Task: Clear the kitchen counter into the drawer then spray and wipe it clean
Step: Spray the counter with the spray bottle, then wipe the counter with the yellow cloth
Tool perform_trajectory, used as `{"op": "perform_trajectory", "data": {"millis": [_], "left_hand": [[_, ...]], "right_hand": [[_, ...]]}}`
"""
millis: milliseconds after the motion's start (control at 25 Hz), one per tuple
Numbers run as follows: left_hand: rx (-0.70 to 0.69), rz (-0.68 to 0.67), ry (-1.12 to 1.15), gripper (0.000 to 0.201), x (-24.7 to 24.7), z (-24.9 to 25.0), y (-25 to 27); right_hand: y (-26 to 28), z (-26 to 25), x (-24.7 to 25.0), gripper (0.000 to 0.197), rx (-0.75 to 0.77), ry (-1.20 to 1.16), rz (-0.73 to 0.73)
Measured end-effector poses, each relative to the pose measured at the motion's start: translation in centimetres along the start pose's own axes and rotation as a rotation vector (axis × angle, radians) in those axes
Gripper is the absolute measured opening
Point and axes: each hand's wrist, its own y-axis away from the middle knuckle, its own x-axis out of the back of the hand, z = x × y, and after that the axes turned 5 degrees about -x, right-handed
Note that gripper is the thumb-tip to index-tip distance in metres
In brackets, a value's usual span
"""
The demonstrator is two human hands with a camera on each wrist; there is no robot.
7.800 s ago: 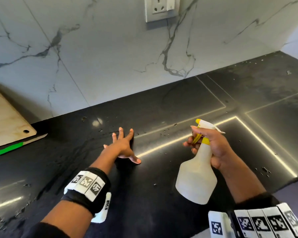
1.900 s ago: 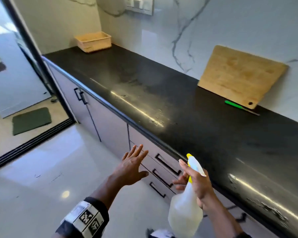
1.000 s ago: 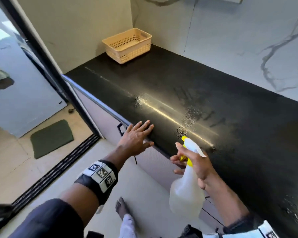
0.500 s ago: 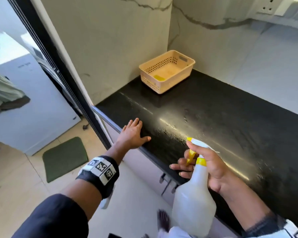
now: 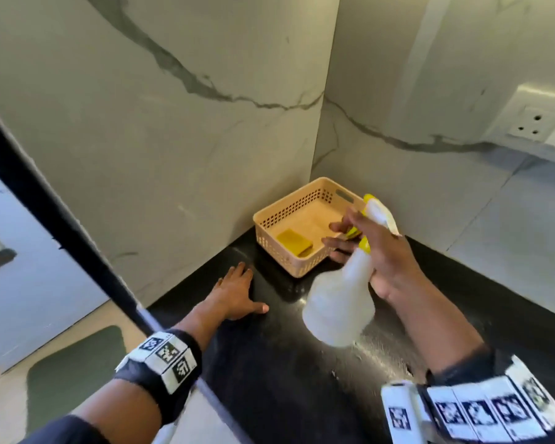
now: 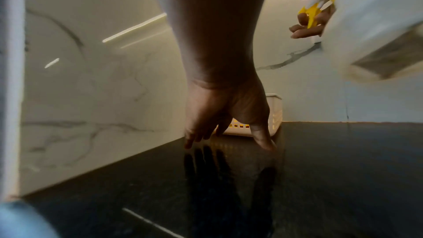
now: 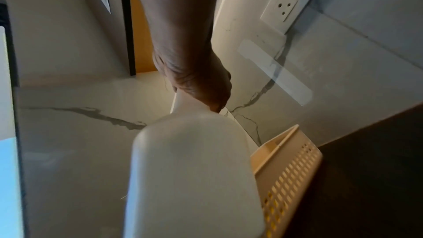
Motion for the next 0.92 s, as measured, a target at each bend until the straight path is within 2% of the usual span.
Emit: {"op": "perform_trajectory", "data": {"millis": [80,200,240,280,400,520,640,720,800,840,920], "left_hand": [[0.022,-0.079,0.014,0.127,-0.1,0.9,-1.3],[0.011,-0.195,0.003,0.137,-0.4,1.2,-2.3],[0.013,-0.232,0.024,0.137,-0.3,1.1,-2.3],[0.018,-0.272,0.045,0.137,-0.1,1.0,-2.4],[0.004,-0.323,0.045,0.14,0.1,0.8,-2.6],[-0.005,-0.364,0.05,0.14,0.3,0.8,-3.0],[-0.009,-0.388,0.058,0.141,0.2,0.6,-3.1],[-0.013,-0.389,0.055,0.141,0.3,0.5,-3.3],[-0.005,-0.397,0.05,0.141,0.2,0.6,-3.2],[-0.004,-0.396,0.042,0.141,0.2,0.6,-3.2],[0.006,-0.403,0.04,0.141,0.2,0.7,-3.3]], "right_hand": [[-3.9,-2.4,-1.3,0.024,0.11,-0.022,0.103],[-10.5,-4.9,-2.6,0.038,0.3,-0.015,0.232],[-12.4,-5.1,-2.9,0.043,0.36,0.062,0.258],[-14.2,-4.8,-3.1,0.041,0.405,0.174,0.273],[-19.0,-3.0,-3.5,0.018,0.502,0.462,0.311],[-22.1,-1.3,-2.9,0.024,0.521,0.538,0.366],[-23.9,-0.1,-2.0,0.045,0.506,0.589,0.372],[-24.4,-0.1,-1.2,0.062,0.418,0.599,0.376],[-23.4,0.3,-0.7,0.089,0.299,0.631,0.47],[-22.3,0.8,-0.6,0.094,0.273,0.645,0.574],[-19.1,3.0,-1.3,0.078,0.317,0.709,0.709]]}}
